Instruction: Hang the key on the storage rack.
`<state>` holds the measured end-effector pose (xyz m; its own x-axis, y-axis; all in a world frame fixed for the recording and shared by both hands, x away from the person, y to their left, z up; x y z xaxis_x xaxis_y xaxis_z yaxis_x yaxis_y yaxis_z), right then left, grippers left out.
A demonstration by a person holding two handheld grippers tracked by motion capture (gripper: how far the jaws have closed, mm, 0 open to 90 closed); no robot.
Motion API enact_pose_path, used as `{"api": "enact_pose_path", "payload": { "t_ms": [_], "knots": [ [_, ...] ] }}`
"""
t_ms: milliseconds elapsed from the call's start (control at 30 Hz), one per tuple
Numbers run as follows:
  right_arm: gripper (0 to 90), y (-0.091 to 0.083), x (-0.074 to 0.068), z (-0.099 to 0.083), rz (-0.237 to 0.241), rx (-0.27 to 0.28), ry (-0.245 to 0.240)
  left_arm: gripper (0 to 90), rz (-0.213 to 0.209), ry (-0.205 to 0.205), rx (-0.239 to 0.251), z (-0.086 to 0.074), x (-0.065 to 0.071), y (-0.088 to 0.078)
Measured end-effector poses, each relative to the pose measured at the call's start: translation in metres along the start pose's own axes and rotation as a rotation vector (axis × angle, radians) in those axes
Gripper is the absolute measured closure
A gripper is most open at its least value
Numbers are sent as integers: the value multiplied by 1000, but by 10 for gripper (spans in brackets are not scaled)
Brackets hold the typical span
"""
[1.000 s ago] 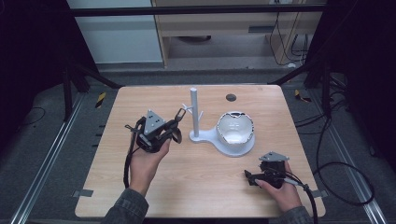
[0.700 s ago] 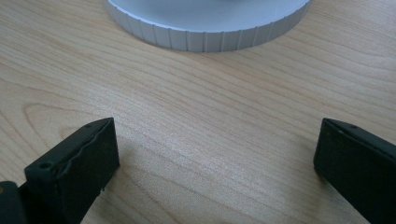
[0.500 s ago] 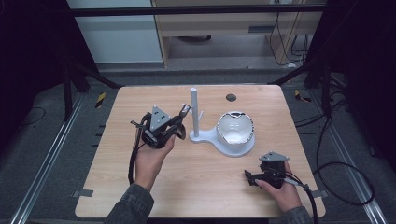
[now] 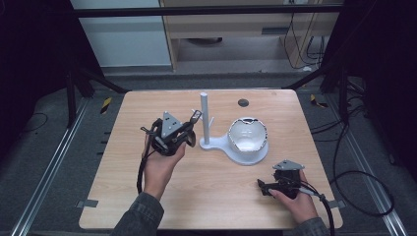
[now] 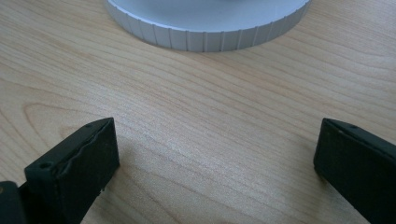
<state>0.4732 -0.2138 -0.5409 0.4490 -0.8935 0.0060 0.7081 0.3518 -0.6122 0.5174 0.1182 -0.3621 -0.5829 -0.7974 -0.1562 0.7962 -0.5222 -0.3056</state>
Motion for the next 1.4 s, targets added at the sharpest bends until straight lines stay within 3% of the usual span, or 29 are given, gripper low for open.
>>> {"api": "enact_pose_path", "payload": {
  "t_ms": [100,533,767,967,1400],
  "knots": [
    [5,0,0,0,0,0,0,807,3,-27,-2,-1,-3,1],
    [4,0,0,0,0,0,1,806,7,-28,-13,-7,-6,12],
    [4,0,0,0,0,-1,2,806,4,-50,-30,-12,-7,18],
    [5,0,0,0,0,0,1,806,1,-39,-39,-14,-4,23],
    [4,0,0,0,0,-1,2,806,0,-65,-51,-18,-3,34]
  ]
}}
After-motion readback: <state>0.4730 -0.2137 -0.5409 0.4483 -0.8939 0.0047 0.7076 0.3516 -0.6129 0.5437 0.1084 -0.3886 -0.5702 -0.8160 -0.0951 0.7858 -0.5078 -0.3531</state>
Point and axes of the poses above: each handheld gripper's, and its own axes: y roughly forward along the jaws, z roughly out of its top, x roughly to its right, the point moved 4 cm from there along y, roughly forward along the jaws, and after that the axes turned 6 degrees about x, right-handed, at the moved point
